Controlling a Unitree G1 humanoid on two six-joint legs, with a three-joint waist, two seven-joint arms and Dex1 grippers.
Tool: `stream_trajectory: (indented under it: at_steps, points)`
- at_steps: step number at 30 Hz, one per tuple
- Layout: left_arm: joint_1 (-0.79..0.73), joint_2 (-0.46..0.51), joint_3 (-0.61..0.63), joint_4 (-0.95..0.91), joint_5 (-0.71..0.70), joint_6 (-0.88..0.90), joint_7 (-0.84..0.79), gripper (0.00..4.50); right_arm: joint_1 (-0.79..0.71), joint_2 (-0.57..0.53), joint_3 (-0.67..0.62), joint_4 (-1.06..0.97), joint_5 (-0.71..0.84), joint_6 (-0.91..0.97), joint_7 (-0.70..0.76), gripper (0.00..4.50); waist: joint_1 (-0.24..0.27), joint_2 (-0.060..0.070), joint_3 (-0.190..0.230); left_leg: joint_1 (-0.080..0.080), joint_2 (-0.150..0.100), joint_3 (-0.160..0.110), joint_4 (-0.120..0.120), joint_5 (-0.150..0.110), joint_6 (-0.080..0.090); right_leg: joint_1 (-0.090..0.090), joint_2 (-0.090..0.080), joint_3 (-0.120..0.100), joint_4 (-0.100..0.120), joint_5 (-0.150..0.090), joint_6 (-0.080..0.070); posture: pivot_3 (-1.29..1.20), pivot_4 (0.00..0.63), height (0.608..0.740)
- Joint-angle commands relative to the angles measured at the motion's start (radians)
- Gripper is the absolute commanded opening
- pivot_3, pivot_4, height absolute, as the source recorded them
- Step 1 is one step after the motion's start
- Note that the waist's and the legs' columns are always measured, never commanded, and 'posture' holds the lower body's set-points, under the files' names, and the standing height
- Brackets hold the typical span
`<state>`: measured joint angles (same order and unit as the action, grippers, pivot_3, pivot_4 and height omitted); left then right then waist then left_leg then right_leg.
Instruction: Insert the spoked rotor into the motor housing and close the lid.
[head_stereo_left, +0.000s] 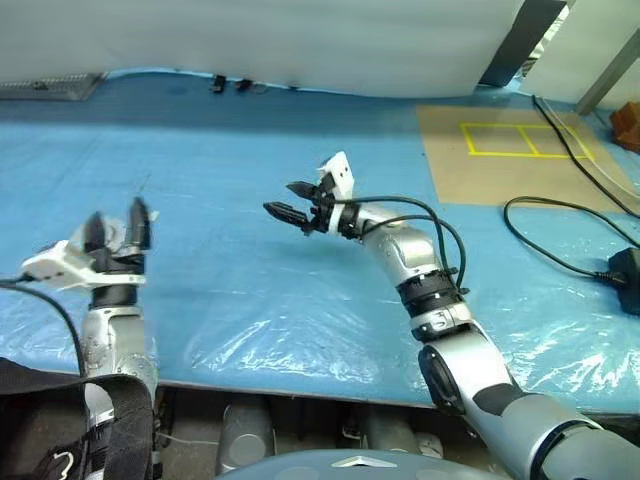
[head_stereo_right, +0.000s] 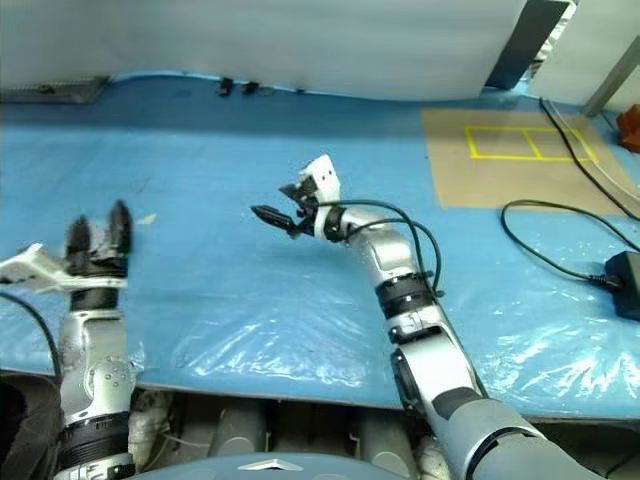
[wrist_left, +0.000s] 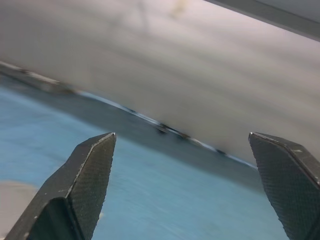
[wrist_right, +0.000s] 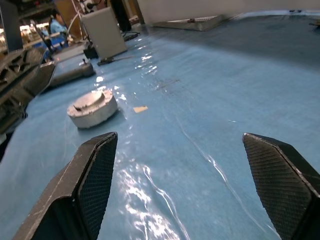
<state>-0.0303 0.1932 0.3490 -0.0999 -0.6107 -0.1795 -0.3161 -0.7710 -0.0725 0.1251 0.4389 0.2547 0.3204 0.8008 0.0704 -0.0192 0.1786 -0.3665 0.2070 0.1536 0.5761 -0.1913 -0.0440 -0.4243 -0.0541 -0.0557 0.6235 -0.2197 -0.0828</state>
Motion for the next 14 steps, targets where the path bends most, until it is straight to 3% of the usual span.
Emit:
stream_trajectory:
  at_steps: [1,4,14]
  points:
    - [0.019,0.093,-0.109,-0.057,0.114,0.037,-0.119,4.49,0.063,-0.049,0.010,-0.087,-0.015,-0.099,0.053,4.35,-0.001,0.000,0.000,0.000,0.000,0.000,0.000,0.000,0.000,0.000,0.000,0.000,0.000,0.000,0.000,0.00,0.150,0.740]
    - [0.019,0.152,-0.185,-0.041,0.200,0.056,-0.169,4.49,0.134,-0.111,0.047,-0.126,-0.058,-0.151,0.091,4.35,-0.003,0.000,0.000,0.001,0.000,0.000,0.000,0.000,0.000,0.000,0.000,0.000,0.000,0.000,0.000,0.00,0.150,0.740]
    - [0.095,0.216,-0.279,-0.178,0.148,0.206,-0.320,4.49,0.268,-0.217,0.054,-0.236,-0.041,-0.144,0.173,4.35,-0.010,0.001,0.000,0.002,-0.001,0.000,0.000,0.000,0.001,0.001,0.000,0.001,0.000,0.000,0.000,0.00,0.150,0.740]
